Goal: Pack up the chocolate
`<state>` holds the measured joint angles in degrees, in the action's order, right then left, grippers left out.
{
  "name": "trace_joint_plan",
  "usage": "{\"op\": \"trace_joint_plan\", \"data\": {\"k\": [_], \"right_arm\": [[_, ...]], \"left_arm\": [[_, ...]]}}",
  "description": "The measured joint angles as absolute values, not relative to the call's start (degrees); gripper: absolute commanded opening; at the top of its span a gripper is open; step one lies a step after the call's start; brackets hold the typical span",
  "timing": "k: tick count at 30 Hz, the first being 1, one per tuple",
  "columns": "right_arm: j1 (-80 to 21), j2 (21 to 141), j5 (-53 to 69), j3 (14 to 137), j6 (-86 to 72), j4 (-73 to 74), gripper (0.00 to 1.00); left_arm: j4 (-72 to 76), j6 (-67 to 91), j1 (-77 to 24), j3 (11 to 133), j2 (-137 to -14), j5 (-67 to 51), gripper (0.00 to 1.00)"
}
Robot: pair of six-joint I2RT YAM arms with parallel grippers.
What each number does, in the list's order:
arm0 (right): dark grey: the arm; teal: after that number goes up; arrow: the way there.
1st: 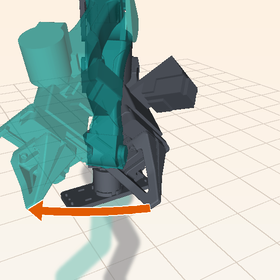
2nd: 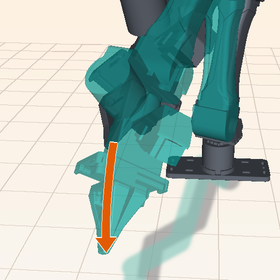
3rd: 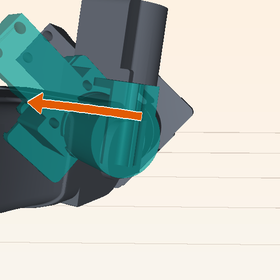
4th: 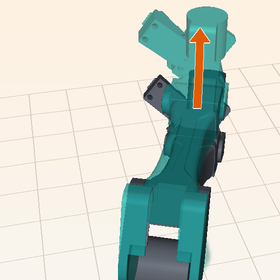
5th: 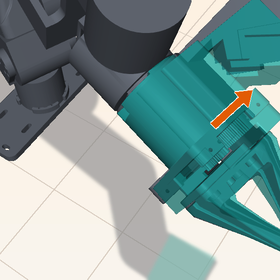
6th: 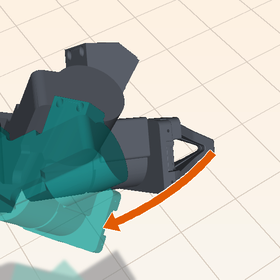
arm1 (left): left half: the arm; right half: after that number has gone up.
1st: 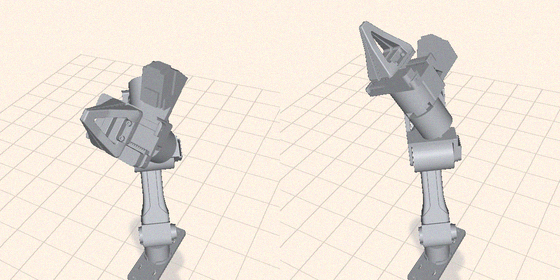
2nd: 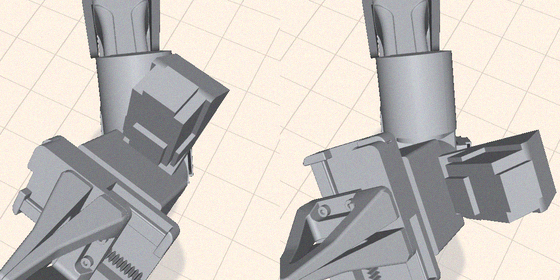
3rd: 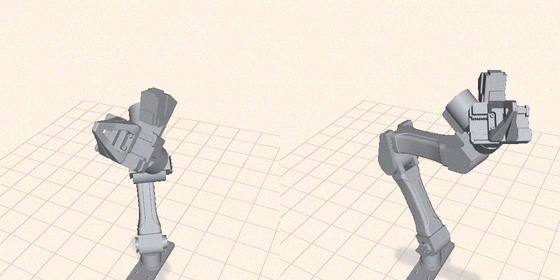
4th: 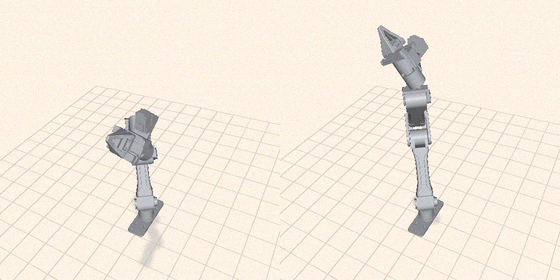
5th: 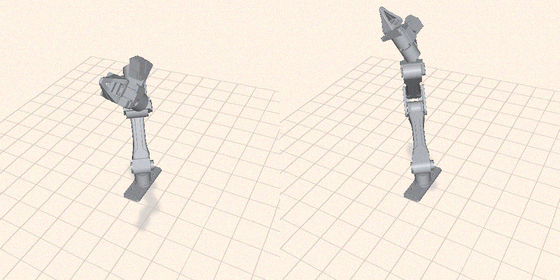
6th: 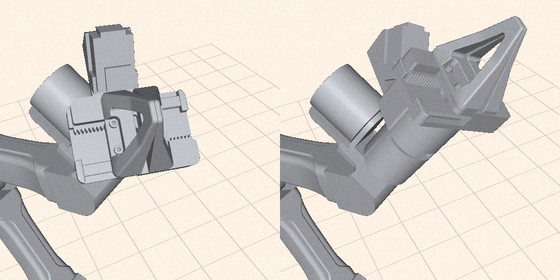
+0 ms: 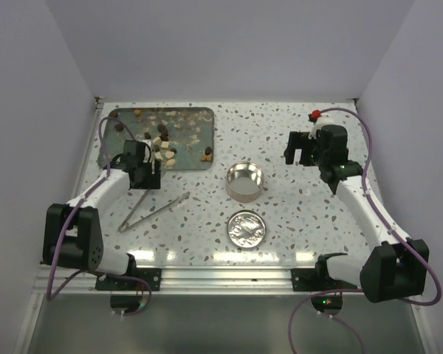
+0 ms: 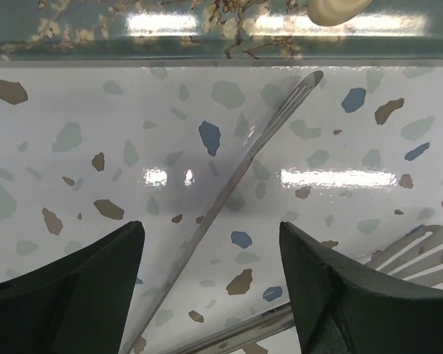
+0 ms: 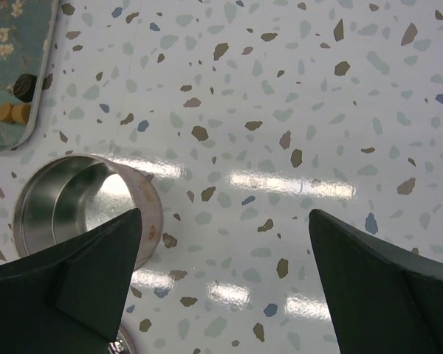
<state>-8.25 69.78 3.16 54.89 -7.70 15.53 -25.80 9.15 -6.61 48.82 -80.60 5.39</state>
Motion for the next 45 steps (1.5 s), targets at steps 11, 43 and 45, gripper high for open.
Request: {"op": "trace_joint_plan", "data": {"k": [11,43,45], "right_arm": [[-8.25,68.16,3.01,53.32,-7.51,15.38,0.98],[-8.25,66.24,2.94,52.14,-7.51,15.42,0.98],[-8.25,66.24,2.94,52.14,-7.51,15.42,0.98]], "left_arm": [[-27.44,7.77,-6.63,49.82,-90.21,7.90,0.55],[-33.80,8.34,-7.64,54.87,-89.65,5.96,0.00],[-34.30,8.99,-7.66,55.99,-88.71,5.54,0.00]]}}
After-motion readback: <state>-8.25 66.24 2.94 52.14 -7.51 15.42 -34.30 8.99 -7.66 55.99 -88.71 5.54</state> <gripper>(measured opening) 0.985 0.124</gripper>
